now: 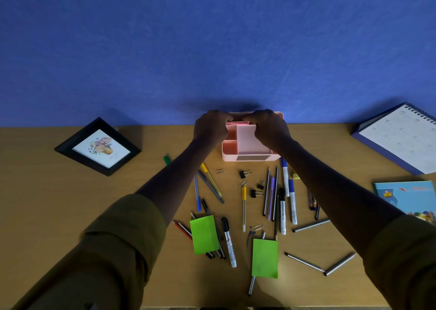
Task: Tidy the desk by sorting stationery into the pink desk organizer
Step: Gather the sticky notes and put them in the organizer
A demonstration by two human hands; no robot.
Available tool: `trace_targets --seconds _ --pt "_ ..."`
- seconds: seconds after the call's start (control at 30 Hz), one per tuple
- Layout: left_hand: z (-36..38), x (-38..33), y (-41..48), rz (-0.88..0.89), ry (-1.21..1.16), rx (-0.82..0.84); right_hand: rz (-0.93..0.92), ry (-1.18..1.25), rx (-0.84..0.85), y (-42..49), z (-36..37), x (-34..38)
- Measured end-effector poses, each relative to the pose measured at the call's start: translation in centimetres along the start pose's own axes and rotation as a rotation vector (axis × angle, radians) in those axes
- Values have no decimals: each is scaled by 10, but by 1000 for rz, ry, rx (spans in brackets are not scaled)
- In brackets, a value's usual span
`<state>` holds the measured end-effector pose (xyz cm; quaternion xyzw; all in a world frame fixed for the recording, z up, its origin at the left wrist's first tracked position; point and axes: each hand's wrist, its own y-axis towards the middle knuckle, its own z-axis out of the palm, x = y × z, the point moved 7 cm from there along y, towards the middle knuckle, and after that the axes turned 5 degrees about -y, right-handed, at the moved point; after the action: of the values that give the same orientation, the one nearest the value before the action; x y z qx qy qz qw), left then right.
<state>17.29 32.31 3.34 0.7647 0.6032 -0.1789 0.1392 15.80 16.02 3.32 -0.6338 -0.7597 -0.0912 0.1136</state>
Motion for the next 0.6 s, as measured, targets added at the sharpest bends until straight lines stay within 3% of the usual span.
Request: trace_targets --seconds 0.13,0.33,0.43,0.6 --pt "-12 -1 -6 -79 -101 -92 49 62 -63 -8 -9 -4" --pt "-25 -14 -62 -314 -511 -295 86 198 -145 -52 -22 -8" --pt "-5 -24 -108 -420 -733 -217 81 303 -197 -96 -24 -11" --pt "57 -36 -200 -840 -1178 8 254 502 -183 -179 -2 -23"
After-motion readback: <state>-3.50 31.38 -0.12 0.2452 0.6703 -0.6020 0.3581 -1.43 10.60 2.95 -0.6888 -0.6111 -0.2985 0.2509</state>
